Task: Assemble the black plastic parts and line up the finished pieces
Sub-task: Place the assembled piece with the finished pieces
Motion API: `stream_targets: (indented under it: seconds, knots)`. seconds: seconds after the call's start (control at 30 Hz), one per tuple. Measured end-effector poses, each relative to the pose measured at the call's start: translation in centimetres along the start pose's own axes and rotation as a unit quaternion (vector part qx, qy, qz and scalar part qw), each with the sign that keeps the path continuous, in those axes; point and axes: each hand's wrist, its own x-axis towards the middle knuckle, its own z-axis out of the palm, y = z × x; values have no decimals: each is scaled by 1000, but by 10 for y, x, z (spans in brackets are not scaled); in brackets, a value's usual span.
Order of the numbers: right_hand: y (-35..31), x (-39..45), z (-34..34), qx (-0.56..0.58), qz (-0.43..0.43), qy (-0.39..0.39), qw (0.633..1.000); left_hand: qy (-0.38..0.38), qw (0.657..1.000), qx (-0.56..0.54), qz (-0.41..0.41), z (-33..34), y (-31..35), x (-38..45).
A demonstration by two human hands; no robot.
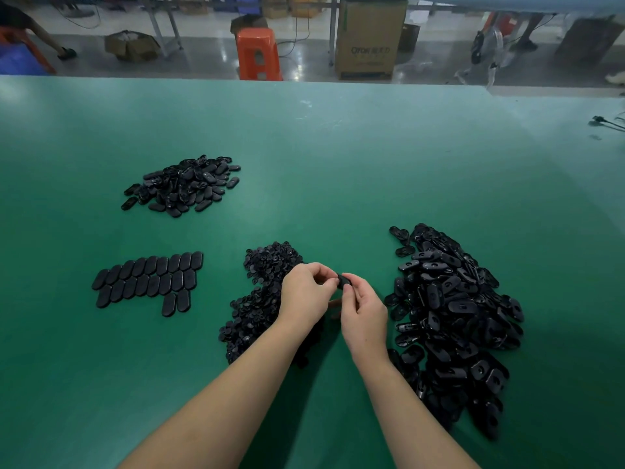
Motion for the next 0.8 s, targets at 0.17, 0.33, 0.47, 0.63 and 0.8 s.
stream_targets:
  seconds: [0.17,0.33,0.47,0.63,0.8]
  knots:
    - [-1,-1,0,7,0,1,1000,-5,1000,18,-7,0,1,1]
    - [-2,-2,0,7,2,-1,1000,-12,1000,22,-12,-1,2,2]
    - [0,-1,-1,4,1,-4,1000,-15,999,35,-4,-2,3,3]
    - [-1,-1,1,14,-5,6,1000,-23,999,38,10,-3,2,2]
    - [0,0,1,25,5,3,1000,-1,999,31,24,-2,2,1]
